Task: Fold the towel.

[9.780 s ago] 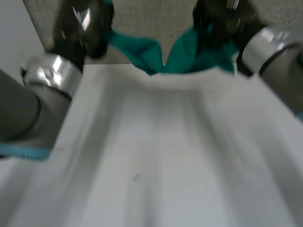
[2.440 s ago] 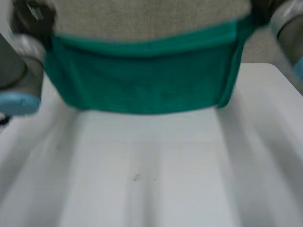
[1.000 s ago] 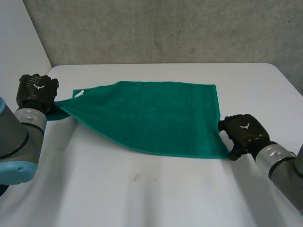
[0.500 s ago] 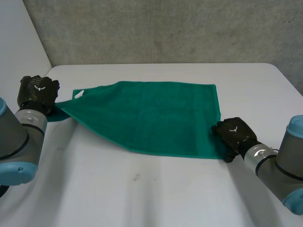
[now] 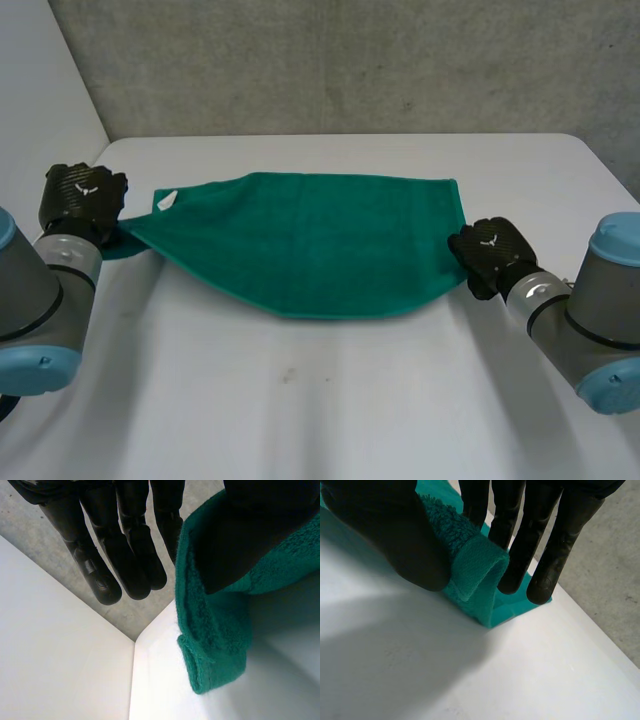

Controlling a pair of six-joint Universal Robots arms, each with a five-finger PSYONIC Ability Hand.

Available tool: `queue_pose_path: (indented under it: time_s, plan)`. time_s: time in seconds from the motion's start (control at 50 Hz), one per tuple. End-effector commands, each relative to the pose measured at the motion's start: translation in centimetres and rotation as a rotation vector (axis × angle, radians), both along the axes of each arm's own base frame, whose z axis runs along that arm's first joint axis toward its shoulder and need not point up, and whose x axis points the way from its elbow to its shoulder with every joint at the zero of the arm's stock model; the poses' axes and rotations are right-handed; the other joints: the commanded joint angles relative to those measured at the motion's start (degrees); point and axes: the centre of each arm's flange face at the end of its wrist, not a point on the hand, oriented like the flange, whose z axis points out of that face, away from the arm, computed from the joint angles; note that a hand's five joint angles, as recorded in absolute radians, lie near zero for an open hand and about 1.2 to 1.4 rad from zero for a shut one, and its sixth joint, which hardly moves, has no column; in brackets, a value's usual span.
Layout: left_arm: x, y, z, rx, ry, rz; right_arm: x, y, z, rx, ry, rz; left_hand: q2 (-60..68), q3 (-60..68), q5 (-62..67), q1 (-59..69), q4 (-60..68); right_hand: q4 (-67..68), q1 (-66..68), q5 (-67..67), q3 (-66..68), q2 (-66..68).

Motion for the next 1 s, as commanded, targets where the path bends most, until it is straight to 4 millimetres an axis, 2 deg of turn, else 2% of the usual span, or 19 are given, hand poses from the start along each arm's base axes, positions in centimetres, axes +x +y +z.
queue_pose_path:
  time_s: [0.02, 0.06, 0.12, 0.16, 0.18, 0.2, 0.24, 0.32, 0.4, 0.46, 0.54, 0.56, 0.6, 0.62, 0.7, 0.78, 0.9, 0.94, 1.0]
  plan:
    - [-0.2, 0.7, -0.6, 0.031, -0.01, -0.009, -0.3, 0.0, 0.2, 0.037, 0.015, -0.004, 11.24, 11.52, 14.39, 14.23, 11.52, 15.58, 26.49, 17.2, 16.38, 15.76]
    - [-0.1, 1.1, -0.9, 0.051, -0.017, -0.006, -0.5, 0.1, 0.6, 0.053, 0.023, -0.009, 11.24, 11.52, 14.39, 14.23, 11.52, 15.58, 26.49, 17.2, 16.38, 15.76]
    - [0.1, 1.9, -1.6, 0.098, -0.033, -0.005, -1.0, 1.1, 2.5, 0.1, 0.06, -0.014, 11.24, 11.52, 14.39, 14.23, 11.52, 15.58, 26.49, 17.2, 16.38, 15.76]
    - [1.0, 4.4, -1.8, 0.207, -0.059, 0.004, -1.4, 2.0, 3.7, 0.131, 0.102, -0.015, 11.24, 11.52, 14.39, 14.23, 11.52, 15.58, 26.49, 17.2, 16.38, 15.76]
    - [1.0, 4.5, -1.8, 0.208, -0.059, 0.004, -1.4, 2.0, 3.7, 0.131, 0.102, -0.015, 11.24, 11.52, 14.39, 14.23, 11.52, 15.58, 26.49, 17.2, 16.38, 15.76]
    - [1.2, 5.1, -1.9, 0.236, -0.065, 0.004, -2.0, 2.9, 4.3, 0.183, 0.154, -0.014, 11.24, 11.52, 14.39, 14.23, 11.52, 15.58, 26.49, 17.2, 16.38, 15.76]
    - [1.8, 7.8, -2.4, 0.362, -0.087, 0.005, -4.1, 4.1, 5.0, 0.283, 0.26, -0.028, 11.24, 11.52, 14.39, 14.23, 11.52, 15.58, 26.49, 17.2, 16.38, 15.76]
    - [2.3, 11.2, -2.7, 0.479, -0.107, -0.011, -5.7, 5.9, 5.7, 0.381, 0.376, -0.006, 11.24, 11.52, 14.39, 14.23, 11.52, 15.58, 26.49, 17.2, 16.38, 15.76]
    - [1.7, 12.7, -2.9, 0.51, -0.101, -0.085, -6.1, 6.9, 5.9, 0.414, 0.452, 0.024, 11.24, 11.52, 14.39, 14.23, 11.52, 15.58, 26.49, 17.2, 16.38, 15.76]
    - [1.4, 12.6, -2.9, 0.506, -0.092, -0.117, -6.0, 6.7, 6.1, 0.399, 0.455, 0.025, 11.24, 11.52, 14.39, 14.23, 11.52, 15.58, 26.49, 17.2, 16.38, 15.76]
    - [0.7, 10.8, -2.8, 0.46, -0.082, -0.134, -5.7, 5.3, 6.1, 0.338, 0.444, 0.011, 11.24, 11.52, 14.39, 14.23, 11.52, 15.58, 26.49, 17.2, 16.38, 15.76]
    - [0.4, 9.6, -2.9, 0.435, -0.08, -0.136, -5.6, 4.1, 5.6, 0.316, 0.428, -0.008, 11.24, 11.52, 14.39, 14.23, 11.52, 15.58, 26.49, 17.2, 16.38, 15.76]
    - [0.0, 8.4, -3.0, 0.404, -0.079, -0.143, -5.6, 2.6, 5.1, 0.297, 0.401, -0.042, 11.24, 11.52, 14.39, 14.23, 11.52, 15.58, 26.49, 17.2, 16.38, 15.76]
    - [-0.4, 7.8, -3.0, 0.386, -0.078, -0.15, -5.5, 1.2, 4.7, 0.287, 0.369, -0.076, 11.24, 11.52, 14.39, 14.23, 11.52, 15.58, 26.49, 17.2, 16.38, 15.76]
    - [-1.9, 4.3, -2.6, 0.276, -0.064, -0.17, -5.2, -1.8, 4.1, 0.26, 0.302, -0.131, 11.24, 11.52, 14.39, 14.23, 11.52, 15.58, 26.49, 17.2, 16.38, 15.76]
    - [-3.3, -0.5, -2.9, 0.152, -0.046, -0.162, -4.9, -4.5, 3.8, 0.228, 0.267, -0.159, 11.24, 11.52, 14.39, 14.23, 11.52, 15.58, 26.49, 17.2, 16.38, 15.76]
    - [-5.2, -4.5, -4.7, 0.096, -0.071, -0.162, -3.7, -7.8, 2.3, 0.195, 0.239, -0.188, 11.24, 11.52, 14.39, 14.23, 11.52, 15.58, 26.49, 17.2, 16.38, 15.76]
    - [-5.5, -6.0, -5.8, 0.085, -0.108, -0.141, -3.1, -8.9, 1.8, 0.175, 0.235, -0.203, 11.24, 11.52, 14.39, 14.23, 11.52, 15.58, 26.49, 17.2, 16.38, 15.76]
    - [-5.5, -7.2, -6.9, 0.077, -0.151, -0.117, -2.5, -9.9, 1.2, 0.155, 0.236, -0.209, 11.24, 11.52, 14.39, 14.23, 11.52, 15.58, 26.49, 17.2, 16.38, 15.76]
